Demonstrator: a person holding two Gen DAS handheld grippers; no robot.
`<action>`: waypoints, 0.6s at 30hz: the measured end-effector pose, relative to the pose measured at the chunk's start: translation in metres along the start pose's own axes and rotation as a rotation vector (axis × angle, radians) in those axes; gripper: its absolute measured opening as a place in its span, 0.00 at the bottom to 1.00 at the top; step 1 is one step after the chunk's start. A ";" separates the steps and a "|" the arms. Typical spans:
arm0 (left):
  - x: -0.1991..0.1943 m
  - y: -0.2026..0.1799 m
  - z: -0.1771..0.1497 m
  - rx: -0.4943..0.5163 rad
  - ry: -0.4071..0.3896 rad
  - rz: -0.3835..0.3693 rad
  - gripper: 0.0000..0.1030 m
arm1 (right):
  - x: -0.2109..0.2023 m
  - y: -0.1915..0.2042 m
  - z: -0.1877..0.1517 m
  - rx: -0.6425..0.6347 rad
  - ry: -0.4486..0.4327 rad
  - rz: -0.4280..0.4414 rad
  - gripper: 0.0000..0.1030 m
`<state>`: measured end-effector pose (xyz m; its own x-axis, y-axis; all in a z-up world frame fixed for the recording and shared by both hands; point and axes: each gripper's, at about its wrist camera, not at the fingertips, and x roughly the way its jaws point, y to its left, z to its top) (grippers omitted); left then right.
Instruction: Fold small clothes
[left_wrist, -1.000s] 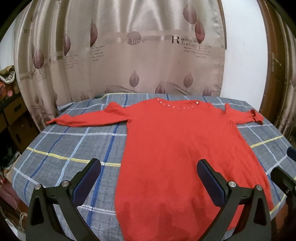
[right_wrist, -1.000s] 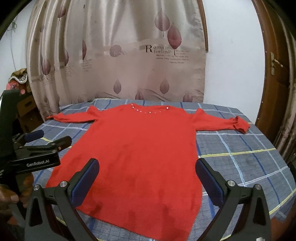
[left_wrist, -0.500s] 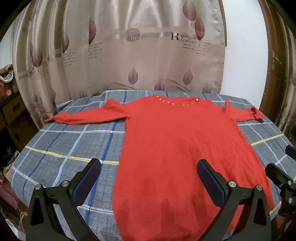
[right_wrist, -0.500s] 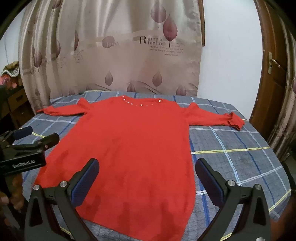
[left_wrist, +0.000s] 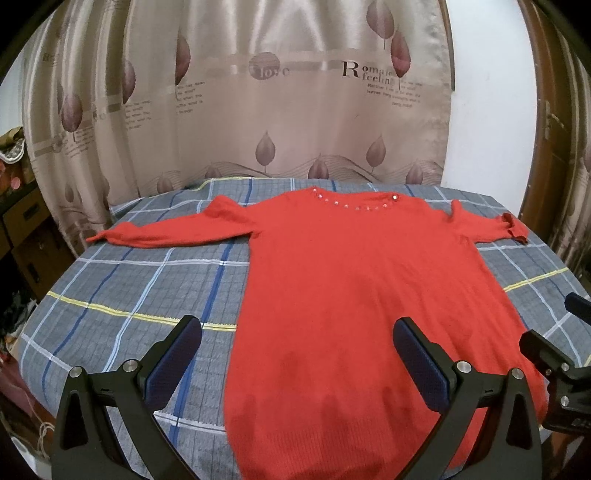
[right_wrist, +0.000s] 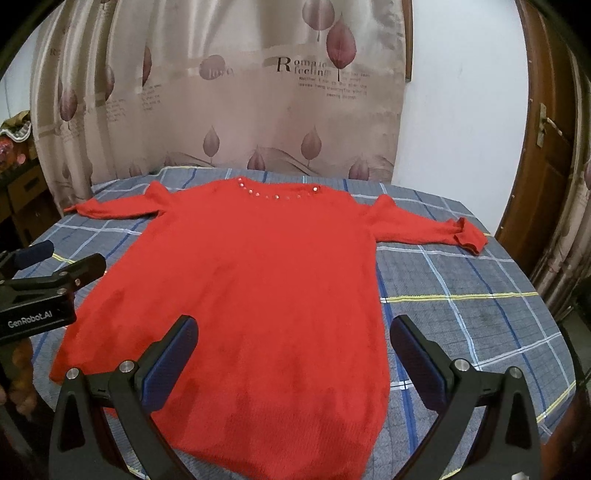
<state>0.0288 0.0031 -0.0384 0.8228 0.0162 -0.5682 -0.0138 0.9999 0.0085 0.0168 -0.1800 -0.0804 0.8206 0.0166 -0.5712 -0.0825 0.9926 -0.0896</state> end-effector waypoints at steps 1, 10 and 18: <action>0.001 -0.001 0.001 0.000 0.002 0.001 1.00 | 0.001 -0.001 0.000 -0.001 0.003 -0.002 1.00; 0.013 -0.002 0.006 0.005 0.015 0.001 1.00 | 0.017 0.000 0.002 -0.017 0.037 -0.013 1.00; 0.028 -0.008 0.014 0.027 0.016 -0.004 1.00 | 0.041 -0.019 0.013 0.003 0.056 0.026 1.00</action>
<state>0.0594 -0.0041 -0.0430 0.8138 0.0119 -0.5810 0.0052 0.9996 0.0279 0.0589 -0.1968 -0.0915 0.7853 0.0359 -0.6181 -0.1019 0.9922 -0.0718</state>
